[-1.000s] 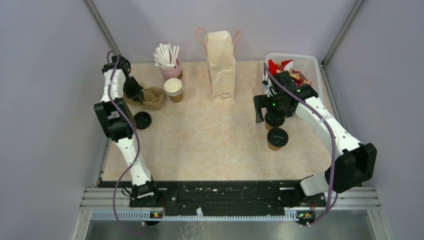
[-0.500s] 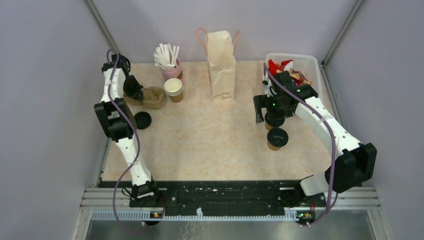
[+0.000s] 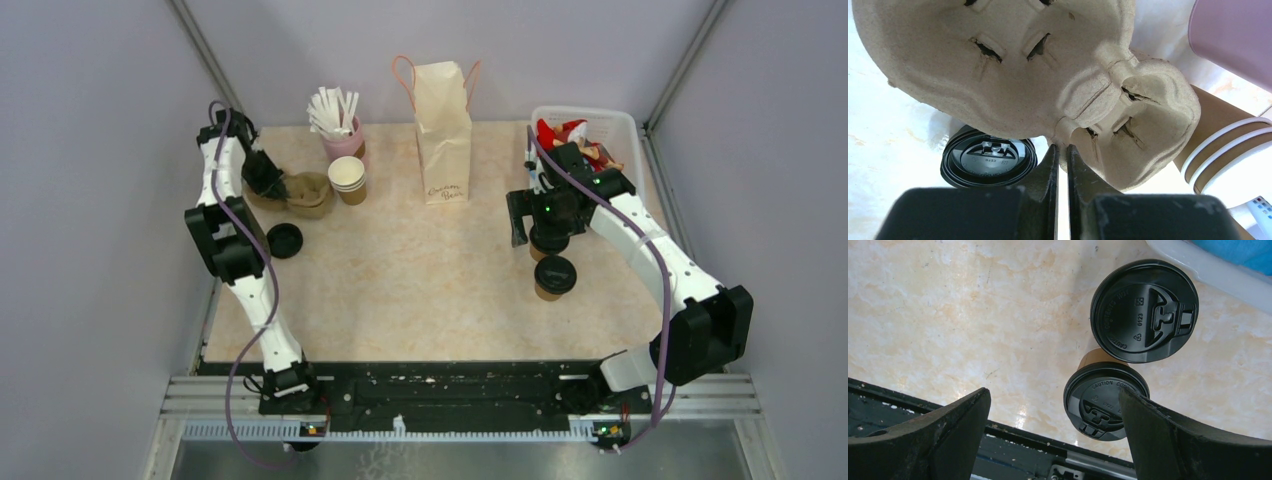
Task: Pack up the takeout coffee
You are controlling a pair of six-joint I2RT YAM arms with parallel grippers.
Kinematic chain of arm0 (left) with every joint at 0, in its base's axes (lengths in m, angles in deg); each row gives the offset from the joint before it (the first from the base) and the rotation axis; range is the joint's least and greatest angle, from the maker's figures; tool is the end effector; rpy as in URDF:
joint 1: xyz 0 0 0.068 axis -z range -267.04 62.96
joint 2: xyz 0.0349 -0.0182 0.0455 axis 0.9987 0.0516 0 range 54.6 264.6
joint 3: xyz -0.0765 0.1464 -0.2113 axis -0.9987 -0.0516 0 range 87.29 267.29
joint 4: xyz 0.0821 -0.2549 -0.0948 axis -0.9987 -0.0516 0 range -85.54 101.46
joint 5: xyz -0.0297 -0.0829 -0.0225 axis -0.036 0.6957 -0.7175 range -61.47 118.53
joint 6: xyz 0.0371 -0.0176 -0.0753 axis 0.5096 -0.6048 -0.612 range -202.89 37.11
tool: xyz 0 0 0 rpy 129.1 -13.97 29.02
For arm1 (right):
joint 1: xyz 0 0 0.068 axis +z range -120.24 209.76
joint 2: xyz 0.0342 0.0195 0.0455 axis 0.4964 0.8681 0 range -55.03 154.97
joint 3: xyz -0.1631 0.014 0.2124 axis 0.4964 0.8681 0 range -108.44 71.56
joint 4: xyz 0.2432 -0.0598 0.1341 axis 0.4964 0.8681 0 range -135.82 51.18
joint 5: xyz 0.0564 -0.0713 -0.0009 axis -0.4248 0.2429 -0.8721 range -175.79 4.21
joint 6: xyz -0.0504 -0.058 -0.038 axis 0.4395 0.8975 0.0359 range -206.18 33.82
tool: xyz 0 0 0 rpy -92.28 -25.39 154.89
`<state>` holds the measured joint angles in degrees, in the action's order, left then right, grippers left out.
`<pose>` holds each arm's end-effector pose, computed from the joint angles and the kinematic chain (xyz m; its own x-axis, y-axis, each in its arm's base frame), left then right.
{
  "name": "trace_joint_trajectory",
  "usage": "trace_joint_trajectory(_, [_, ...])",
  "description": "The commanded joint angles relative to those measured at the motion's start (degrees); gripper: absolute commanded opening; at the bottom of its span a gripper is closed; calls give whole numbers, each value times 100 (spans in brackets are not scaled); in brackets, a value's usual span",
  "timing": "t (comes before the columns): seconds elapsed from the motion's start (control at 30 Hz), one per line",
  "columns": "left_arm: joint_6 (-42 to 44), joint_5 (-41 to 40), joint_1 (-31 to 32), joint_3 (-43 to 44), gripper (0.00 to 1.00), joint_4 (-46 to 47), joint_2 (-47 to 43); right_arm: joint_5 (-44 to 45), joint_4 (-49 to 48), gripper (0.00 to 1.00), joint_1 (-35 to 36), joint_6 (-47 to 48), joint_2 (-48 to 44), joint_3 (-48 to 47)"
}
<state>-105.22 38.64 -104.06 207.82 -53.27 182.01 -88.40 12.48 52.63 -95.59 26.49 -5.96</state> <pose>0.4806 0.1332 0.2059 -0.7500 -0.6207 -0.2285 -0.5623 0.7802 -0.2739 0.2971 0.1290 0.2786 -0.8715 -0.1903 -0.4519 -0.2688 0.9562 0.1158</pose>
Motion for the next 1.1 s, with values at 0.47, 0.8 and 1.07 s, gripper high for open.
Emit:
trace_joint_trajectory(0.47, [45, 590, -168, -73, 17, -1, 26, 38, -133, 99, 41, 44, -32, -84])
trace_joint_trajectory(0.8, [71, 615, -166, -82, 22, -4, 80, 59, -126, 99, 42, 47, -23, -93])
trace_joint_trajectory(1.07, [93, 629, -162, -70, 25, -3, 91, 71, -117, 99, 40, 49, -30, -99])
